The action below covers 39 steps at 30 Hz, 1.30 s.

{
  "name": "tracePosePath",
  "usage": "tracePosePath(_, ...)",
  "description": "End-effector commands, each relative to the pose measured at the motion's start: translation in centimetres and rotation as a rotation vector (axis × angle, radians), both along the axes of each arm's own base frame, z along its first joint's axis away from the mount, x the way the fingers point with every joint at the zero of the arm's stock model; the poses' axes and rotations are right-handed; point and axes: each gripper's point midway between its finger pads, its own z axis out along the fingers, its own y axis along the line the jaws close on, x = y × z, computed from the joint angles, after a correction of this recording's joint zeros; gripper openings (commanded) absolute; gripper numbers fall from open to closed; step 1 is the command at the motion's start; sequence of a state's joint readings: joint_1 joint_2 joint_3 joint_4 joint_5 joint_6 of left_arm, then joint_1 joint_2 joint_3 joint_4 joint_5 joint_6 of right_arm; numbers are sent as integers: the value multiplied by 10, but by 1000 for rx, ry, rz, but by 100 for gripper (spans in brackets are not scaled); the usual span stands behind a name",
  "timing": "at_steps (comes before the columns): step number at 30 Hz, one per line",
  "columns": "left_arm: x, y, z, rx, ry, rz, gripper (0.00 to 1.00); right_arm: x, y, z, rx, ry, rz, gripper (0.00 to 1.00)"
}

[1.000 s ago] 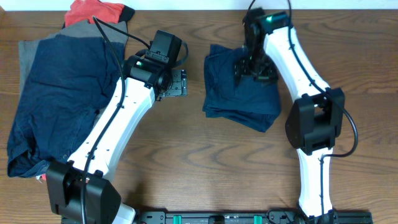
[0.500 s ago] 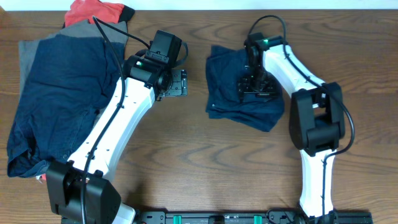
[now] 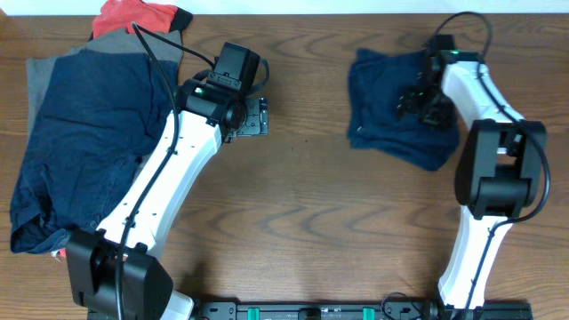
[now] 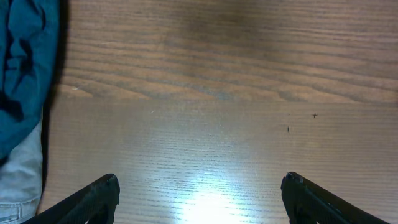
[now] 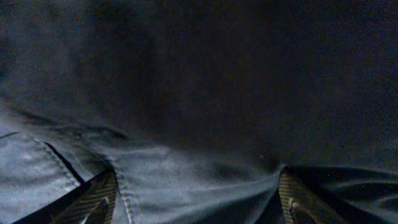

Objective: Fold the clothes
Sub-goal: 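Drag the folded shorts to the top right corner with the right gripper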

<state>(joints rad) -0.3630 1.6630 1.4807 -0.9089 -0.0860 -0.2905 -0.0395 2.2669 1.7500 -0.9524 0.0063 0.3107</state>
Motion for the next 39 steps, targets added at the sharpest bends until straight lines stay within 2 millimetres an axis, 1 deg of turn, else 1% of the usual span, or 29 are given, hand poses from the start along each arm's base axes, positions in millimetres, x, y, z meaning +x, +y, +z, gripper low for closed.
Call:
tracePosePath(1,2,2,4,10,-20,1,85,2,-32,-27,-54,-2,-43,80)
tracePosePath(5,3,2,5,8,-26,1,85,30,-65,-24,-108,-127,-100,79)
tracePosePath(10,3,2,5,8,-27,1,85,46,-98,-28,-132,-203,-126,80)
tracePosePath(14,6,1,6,4,-38,1,85,46,-116,-39,-154,-206,-119,81)
tracePosePath(21,9,-1,8,-2,-52,2,85,38,-151,-58,-165,-196,-205,80)
tracePosePath(26,9,-1,8,-3,-55,2,85,34,-164,-71,-162,-194,-235,80)
tracePosePath(29,9,-1,8,-3,-55,2,85,40,-166,-74,-161,-216,-227,81)
tracePosePath(32,10,-1,8,-3,-56,1,85,54,-164,-72,-146,-273,-169,81)
tracePosePath(39,13,-2,10,-9,-69,2,85,70,-168,-64,-165,-347,-167,83)
